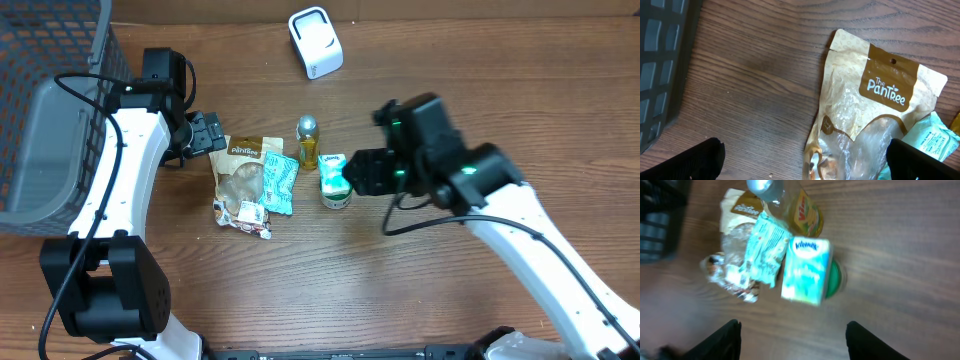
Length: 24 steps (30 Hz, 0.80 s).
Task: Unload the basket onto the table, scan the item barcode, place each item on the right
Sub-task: 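Reach the right gripper toward the Kleenex tissue pack on the jar, then grasp the Kleenex tissue pack with the right gripper and lift it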
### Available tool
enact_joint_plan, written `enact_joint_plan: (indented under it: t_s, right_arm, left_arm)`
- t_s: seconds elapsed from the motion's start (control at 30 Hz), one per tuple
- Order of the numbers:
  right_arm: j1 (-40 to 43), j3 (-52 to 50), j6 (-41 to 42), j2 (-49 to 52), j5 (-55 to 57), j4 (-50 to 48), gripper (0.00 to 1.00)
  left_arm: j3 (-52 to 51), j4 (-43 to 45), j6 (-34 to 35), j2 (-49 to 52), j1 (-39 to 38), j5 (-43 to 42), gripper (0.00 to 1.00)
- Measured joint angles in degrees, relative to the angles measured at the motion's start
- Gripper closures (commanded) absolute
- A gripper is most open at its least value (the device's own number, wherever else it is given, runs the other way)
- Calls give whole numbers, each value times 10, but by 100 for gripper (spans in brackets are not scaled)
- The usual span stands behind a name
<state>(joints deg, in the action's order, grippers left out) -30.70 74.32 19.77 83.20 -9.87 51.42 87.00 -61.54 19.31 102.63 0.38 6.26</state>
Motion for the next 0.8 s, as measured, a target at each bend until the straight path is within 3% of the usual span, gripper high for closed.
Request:
enact_joint_plan:
  t_s: [0.5, 0.8]
  right_arm:
    - [-182, 0, 12, 155, 296, -123, 52]
    - [-203, 0, 12, 191, 365, -124, 54]
  left_arm:
    - [0, 0, 0, 0, 0, 0, 0]
    - [0, 0, 0, 0, 0, 0, 0]
